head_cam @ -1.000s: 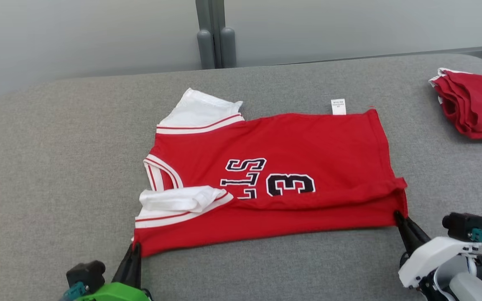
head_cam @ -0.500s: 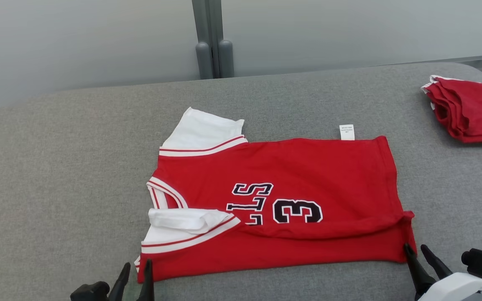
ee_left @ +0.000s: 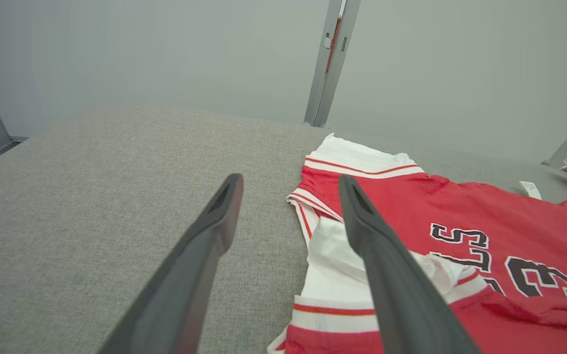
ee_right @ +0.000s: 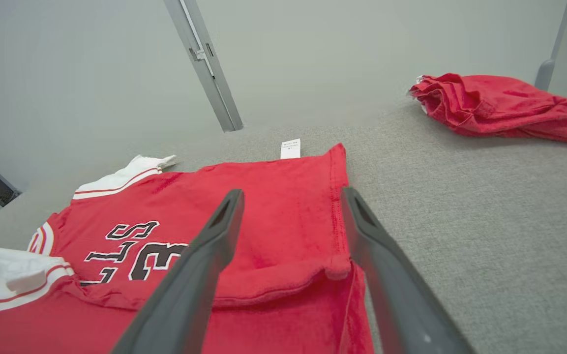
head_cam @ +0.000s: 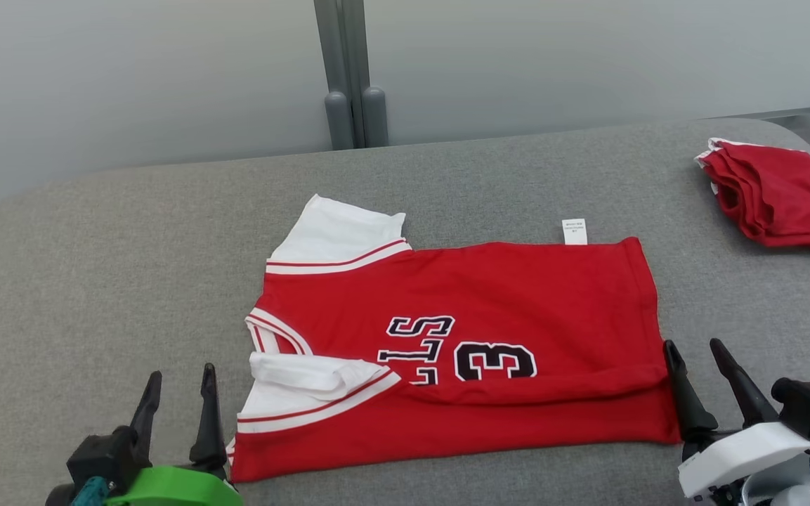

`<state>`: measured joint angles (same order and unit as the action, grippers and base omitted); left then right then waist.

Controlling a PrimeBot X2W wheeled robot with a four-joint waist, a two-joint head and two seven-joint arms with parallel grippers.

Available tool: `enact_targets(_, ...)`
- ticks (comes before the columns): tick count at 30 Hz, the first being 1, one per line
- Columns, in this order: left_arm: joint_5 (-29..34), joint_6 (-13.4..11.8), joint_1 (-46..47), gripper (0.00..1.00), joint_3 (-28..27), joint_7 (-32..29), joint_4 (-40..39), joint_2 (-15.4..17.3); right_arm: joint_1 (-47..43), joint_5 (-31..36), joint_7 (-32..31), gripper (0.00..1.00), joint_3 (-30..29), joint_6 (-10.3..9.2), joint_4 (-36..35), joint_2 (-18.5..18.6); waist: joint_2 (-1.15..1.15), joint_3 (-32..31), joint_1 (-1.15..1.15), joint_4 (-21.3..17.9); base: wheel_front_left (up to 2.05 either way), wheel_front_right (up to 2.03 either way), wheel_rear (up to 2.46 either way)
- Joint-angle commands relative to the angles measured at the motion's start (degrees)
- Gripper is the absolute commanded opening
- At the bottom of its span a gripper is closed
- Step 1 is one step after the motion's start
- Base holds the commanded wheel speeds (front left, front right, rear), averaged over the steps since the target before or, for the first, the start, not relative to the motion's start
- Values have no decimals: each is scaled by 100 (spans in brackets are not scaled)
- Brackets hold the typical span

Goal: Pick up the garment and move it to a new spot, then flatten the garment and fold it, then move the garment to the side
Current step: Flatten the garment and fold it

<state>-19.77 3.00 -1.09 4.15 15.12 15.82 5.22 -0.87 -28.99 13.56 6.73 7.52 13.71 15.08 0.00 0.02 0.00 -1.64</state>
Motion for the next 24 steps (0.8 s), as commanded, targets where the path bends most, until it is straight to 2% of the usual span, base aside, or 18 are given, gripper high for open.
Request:
enact_targets(1,162,-53,100,100,-61,-1,-101,71,46,169,44,100,-56,-8,-133,-44,0,-16,0,7,0,0,0)
enact_targets(5,468,-107,169,100,-178,-1,-319,99,-4,635,109,100,-191,-8,-444,-168,0,-59,0,19,0,0,0)
enact_targets(11,657,-64,139,100,-361,-1,-502,147,-215,991,151,100,-380,-8,-797,-370,0,-103,0,13,0,0,0)
enact_targets(24,796,106,-480,100,-710,-1,-631,125,-626,1228,166,100,-533,-8,-1204,-618,0,-145,0,-25,0,0,0)
